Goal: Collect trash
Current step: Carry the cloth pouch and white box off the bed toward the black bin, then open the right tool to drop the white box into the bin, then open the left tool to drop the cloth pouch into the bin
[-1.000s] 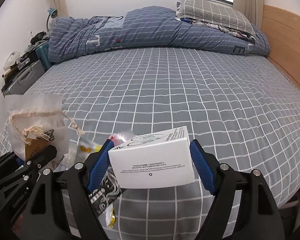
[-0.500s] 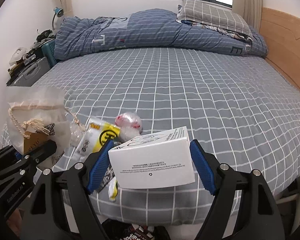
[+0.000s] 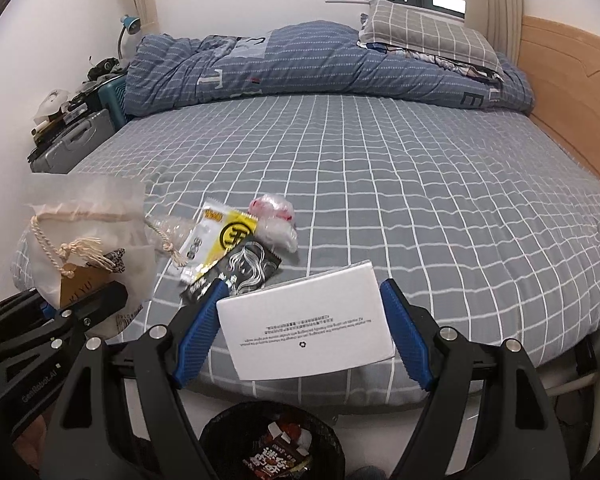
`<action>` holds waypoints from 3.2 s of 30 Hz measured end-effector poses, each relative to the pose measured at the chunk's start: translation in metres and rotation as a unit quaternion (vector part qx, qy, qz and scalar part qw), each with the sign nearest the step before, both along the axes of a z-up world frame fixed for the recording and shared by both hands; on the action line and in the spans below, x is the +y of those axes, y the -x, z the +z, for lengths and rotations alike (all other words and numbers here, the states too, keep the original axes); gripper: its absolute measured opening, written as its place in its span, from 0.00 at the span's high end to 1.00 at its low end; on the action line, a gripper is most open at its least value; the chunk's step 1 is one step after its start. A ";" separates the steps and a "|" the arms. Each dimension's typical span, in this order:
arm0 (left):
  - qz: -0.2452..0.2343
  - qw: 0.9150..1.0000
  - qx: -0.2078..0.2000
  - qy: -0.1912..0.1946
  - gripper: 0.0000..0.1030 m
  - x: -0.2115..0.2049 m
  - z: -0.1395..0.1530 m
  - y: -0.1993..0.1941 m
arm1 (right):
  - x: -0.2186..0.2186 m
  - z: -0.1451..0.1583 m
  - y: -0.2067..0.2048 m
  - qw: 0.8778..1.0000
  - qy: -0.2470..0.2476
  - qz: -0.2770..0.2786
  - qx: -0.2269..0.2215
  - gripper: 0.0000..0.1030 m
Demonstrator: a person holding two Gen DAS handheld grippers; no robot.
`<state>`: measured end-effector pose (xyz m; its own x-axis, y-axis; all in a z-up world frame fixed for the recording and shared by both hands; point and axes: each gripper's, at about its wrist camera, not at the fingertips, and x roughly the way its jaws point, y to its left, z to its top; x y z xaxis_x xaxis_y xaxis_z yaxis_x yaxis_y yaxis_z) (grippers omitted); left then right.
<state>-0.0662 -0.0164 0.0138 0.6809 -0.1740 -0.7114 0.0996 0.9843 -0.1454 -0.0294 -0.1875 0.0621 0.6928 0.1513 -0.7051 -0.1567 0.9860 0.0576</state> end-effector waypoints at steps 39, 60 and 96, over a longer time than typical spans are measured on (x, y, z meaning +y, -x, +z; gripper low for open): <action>0.020 0.992 0.121 -0.014 0.75 0.005 -0.073 0.096 | -0.005 -0.064 0.094 0.995 0.018 -0.006 0.097 0.28; 0.021 0.983 0.182 -0.003 0.75 0.021 -0.160 0.061 | 0.015 -0.163 0.066 0.983 0.037 0.008 0.181 0.28; 0.028 0.968 0.249 -0.016 0.75 0.020 -0.222 0.059 | 0.007 -0.220 0.058 0.976 0.075 0.001 0.204 0.07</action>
<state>-0.1253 0.0031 -0.2078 0.2607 -0.1199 -0.9579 -0.0281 0.9909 -0.1317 -0.0869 -0.1802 -0.1581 0.3496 0.0254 -0.9366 -0.1523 0.9879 -0.0301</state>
